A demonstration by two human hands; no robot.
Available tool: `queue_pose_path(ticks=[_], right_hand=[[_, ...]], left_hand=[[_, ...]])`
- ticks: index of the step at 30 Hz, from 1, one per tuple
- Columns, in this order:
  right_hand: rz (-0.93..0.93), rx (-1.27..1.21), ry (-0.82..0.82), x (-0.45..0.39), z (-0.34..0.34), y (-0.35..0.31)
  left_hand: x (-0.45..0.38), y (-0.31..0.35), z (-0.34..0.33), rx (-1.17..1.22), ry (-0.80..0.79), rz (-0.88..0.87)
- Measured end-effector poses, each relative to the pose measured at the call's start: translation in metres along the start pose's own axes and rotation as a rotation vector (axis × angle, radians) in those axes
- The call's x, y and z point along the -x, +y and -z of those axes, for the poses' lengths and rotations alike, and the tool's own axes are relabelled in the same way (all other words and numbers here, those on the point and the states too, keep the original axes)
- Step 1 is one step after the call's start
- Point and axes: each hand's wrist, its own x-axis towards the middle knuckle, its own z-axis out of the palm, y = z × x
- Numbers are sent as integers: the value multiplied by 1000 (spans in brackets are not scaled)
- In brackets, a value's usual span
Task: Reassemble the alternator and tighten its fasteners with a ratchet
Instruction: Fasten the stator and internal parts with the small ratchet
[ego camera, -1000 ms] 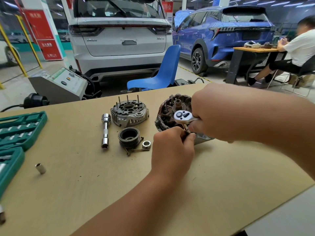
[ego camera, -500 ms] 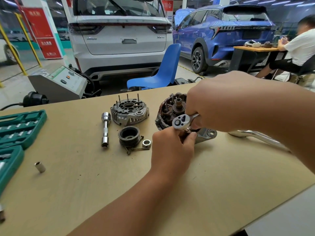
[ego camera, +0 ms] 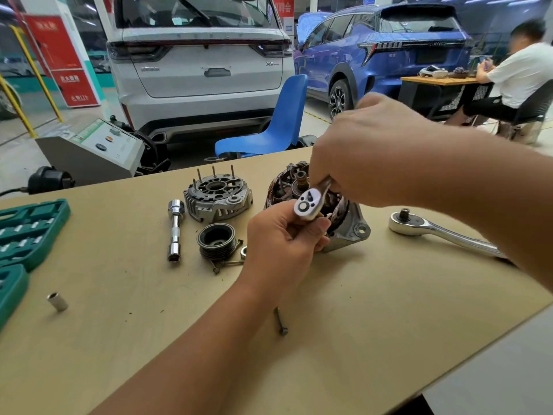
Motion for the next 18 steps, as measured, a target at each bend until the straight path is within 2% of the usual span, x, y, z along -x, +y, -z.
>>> queue_pose_path(ticks=[1,3,6,7,8,10,12,16,18], right_hand=[[-21,-10,33,1,-5,1],[-15,-82,-5,7,-7,-3],[24,-242,-232,15,-3,-12],[22,-260,-253,15,-3,-11],[10,-247,-220,15,-4,-8],[-34,-173,5,15,-3,-2],[-63,-149,103,14,-4,1],[-13,-188,2,11,-5,-4],[-28,-184,7,14,-4,-1]], left_hand=[[0,0,1,2,-4,-2],[1,1,1,3,-16,-19],[2,1,1,-17,-36,-53],[1,1,1,-22,-48,-52],[1,1,2,-17,-59,-35],[-1,1,6,17,-82,4],[-2,0,11,27,-95,10],[1,-1,10,14,-19,-27],[0,-1,10,14,-25,-24]])
